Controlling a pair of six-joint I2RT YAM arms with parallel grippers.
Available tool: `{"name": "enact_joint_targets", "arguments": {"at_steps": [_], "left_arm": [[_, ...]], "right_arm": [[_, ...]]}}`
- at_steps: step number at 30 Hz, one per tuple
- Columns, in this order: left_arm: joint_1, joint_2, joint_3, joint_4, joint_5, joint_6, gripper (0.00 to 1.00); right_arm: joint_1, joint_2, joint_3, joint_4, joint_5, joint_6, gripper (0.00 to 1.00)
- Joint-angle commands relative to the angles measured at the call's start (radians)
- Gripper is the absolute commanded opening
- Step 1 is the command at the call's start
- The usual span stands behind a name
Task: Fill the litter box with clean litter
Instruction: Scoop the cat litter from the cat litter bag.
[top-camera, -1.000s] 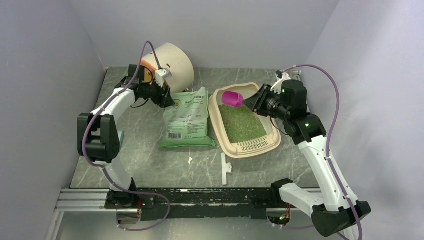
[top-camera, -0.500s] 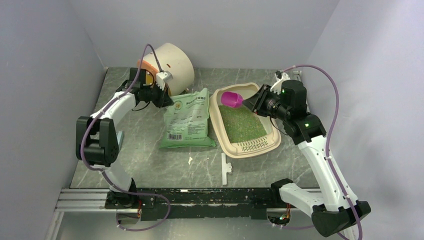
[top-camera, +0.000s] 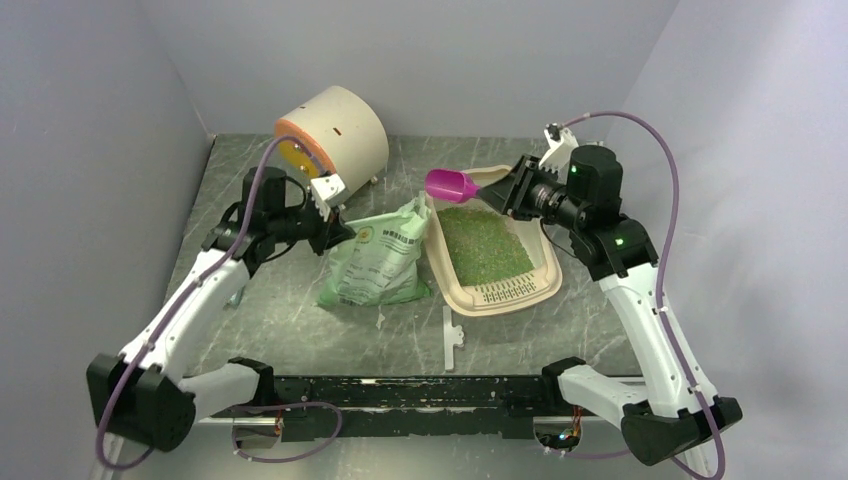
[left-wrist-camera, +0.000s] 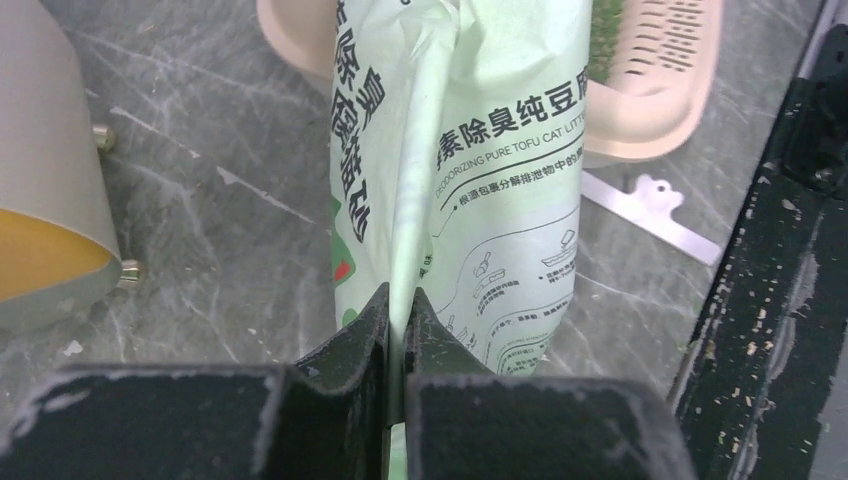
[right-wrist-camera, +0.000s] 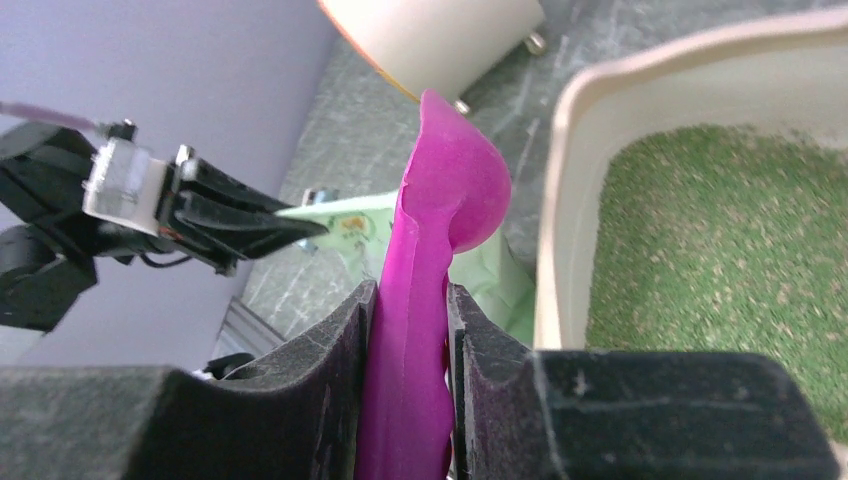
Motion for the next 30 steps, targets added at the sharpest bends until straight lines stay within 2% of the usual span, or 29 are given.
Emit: {"name": "enact_joint_targets", "arguments": {"at_steps": [1,6,10,14,18,30], "left_arm": [[-0.045,-0.159,-0.029,0.073,0.053,-0.060,0.05],[-0.067,-0.332,-0.128,0.067,0.025,-0.060,0.05],[-0.066,-0.450,-0.188,0.155,0.035,-0.093,0.05],[-0.068,-0.466,-0.174,0.149,0.039,-0.089,0.05],[-0.067,-0.472,-0.156,0.114,0.033,-0.057,0.05],[-0.068,-0.476,-0.122,0.127,0.086,-0.037,0.05]], "right_arm": [[0.001,-0.005,0.097,0.041,-0.126,-0.033,0.00],[0.001,0.059,0.238,-0.136,-0.208,-0.064,0.00],[0.002,0.120,0.321,-0.305,-0.221,-0.087,0.00],[0.003,0.173,0.375,-0.409,-0.265,-0.114,0.00],[0.003,0.220,0.467,-0.574,-0.194,-0.176,0.00],[0.010,0.265,0.475,-0.626,-0.230,-0.216,0.00]]}}
